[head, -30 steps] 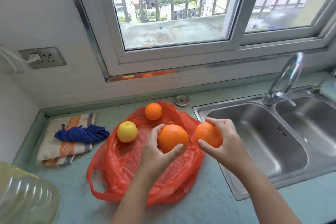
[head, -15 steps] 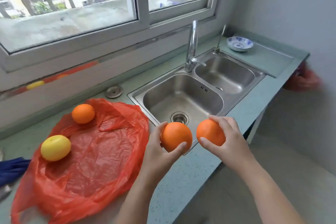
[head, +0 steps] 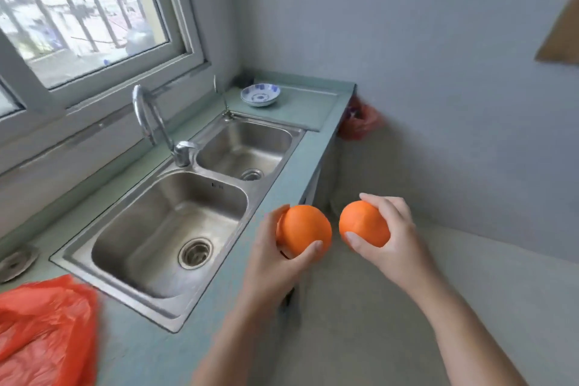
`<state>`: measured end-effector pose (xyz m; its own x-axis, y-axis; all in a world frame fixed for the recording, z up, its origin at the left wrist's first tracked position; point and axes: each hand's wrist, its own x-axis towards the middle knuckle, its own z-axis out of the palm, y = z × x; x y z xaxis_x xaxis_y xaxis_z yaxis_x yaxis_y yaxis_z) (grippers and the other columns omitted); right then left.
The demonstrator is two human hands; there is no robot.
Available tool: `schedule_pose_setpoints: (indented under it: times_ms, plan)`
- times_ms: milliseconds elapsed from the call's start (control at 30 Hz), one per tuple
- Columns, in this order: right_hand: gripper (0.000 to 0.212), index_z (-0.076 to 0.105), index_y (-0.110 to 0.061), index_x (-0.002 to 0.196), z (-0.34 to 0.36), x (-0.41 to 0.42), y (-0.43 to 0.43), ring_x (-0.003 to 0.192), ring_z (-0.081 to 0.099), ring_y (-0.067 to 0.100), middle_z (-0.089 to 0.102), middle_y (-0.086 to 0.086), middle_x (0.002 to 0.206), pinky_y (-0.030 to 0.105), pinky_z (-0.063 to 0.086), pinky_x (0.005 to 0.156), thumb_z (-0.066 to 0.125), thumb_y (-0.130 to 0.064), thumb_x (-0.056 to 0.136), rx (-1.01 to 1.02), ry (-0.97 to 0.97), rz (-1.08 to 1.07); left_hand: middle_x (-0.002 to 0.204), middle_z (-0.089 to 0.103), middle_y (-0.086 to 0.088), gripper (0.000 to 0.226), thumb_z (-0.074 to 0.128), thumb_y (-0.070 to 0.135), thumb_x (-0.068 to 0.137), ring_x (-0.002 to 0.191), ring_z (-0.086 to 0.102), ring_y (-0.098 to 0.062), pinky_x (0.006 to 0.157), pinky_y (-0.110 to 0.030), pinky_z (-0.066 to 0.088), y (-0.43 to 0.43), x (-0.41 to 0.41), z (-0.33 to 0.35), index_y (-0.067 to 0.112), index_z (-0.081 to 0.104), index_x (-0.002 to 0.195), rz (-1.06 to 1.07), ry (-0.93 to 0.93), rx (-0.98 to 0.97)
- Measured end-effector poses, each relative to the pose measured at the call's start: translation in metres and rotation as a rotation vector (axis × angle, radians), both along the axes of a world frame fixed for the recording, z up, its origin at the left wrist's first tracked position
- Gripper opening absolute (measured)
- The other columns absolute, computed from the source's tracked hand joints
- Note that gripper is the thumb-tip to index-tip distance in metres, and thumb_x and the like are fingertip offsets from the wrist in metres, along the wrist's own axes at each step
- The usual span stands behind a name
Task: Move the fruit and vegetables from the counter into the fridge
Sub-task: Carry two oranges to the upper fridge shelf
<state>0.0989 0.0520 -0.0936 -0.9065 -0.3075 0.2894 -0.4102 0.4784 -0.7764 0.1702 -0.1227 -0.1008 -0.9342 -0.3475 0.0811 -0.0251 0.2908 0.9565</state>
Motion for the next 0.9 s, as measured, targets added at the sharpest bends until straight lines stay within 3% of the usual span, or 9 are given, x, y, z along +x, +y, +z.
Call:
schedule_pose_setpoints:
  times_ms: [133, 233, 400, 533, 733, 900]
  plan:
    - [0.059, 0.051, -0.022, 0.123, 0.003, -0.037, 0.099, 0.099, 0.038, -0.020, 0.043, -0.002, 0.116, -0.006, 0.027, 0.078, 0.076, -0.018, 0.071, -0.016, 0.039, -0.187, 0.121, 0.049, 0.014, 0.076, 0.068, 0.056, 0.054, 0.108, 0.052, -0.006, 0.090, -0.028, 0.046, 0.083, -0.064, 0.005, 0.041, 0.041, 0.123, -0.163, 0.031, -0.089]
    - [0.059, 0.052, -0.019, 0.122, 0.005, -0.053, 0.170, 0.095, 0.042, -0.005, 0.045, 0.000, 0.113, -0.006, 0.026, 0.079, 0.077, -0.015, 0.069, -0.005, 0.063, -0.310, 0.123, 0.047, 0.015, 0.074, 0.070, 0.047, 0.060, 0.109, 0.050, -0.005, 0.089, -0.021, 0.043, 0.150, -0.105, 0.010, 0.036, 0.040, 0.127, -0.265, 0.066, -0.114]
    - [0.059, 0.053, -0.018, 0.121, 0.005, -0.065, 0.277, 0.099, 0.039, -0.021, 0.044, -0.002, 0.109, -0.004, 0.027, 0.081, 0.079, -0.022, 0.068, -0.009, 0.099, -0.496, 0.123, 0.046, 0.019, 0.072, 0.069, 0.045, 0.061, 0.108, 0.049, -0.001, 0.087, -0.016, 0.042, 0.259, -0.156, 0.013, 0.038, 0.039, 0.126, -0.453, 0.109, -0.122]
    - [0.058, 0.052, -0.022, 0.121, 0.004, -0.063, 0.341, 0.101, 0.039, -0.021, 0.044, -0.004, 0.110, -0.004, 0.027, 0.080, 0.075, -0.027, 0.068, -0.043, 0.085, -0.647, 0.120, 0.046, 0.019, 0.071, 0.068, 0.048, 0.060, 0.106, 0.047, 0.005, 0.076, 0.003, 0.033, 0.330, -0.182, 0.011, 0.037, 0.040, 0.125, -0.600, 0.130, -0.134]
    - [0.057, 0.048, -0.033, 0.118, -0.001, -0.067, 0.411, 0.102, 0.039, -0.022, 0.040, -0.023, 0.111, -0.005, 0.028, 0.079, 0.071, -0.034, 0.066, -0.075, 0.057, -0.866, 0.117, 0.044, 0.025, 0.068, 0.068, 0.049, 0.060, 0.105, 0.042, 0.014, 0.074, 0.004, 0.034, 0.415, -0.226, 0.006, 0.044, 0.036, 0.119, -0.806, 0.128, -0.108]
    - [0.057, 0.046, -0.037, 0.116, -0.006, -0.096, 0.466, 0.098, 0.039, -0.024, 0.040, -0.019, 0.109, -0.005, 0.032, 0.074, 0.076, -0.018, 0.070, -0.073, 0.042, -1.044, 0.116, 0.045, 0.026, 0.069, 0.070, 0.045, 0.060, 0.104, 0.043, 0.014, 0.074, 0.004, 0.035, 0.483, -0.282, 0.001, 0.041, 0.038, 0.121, -0.934, 0.124, -0.066]
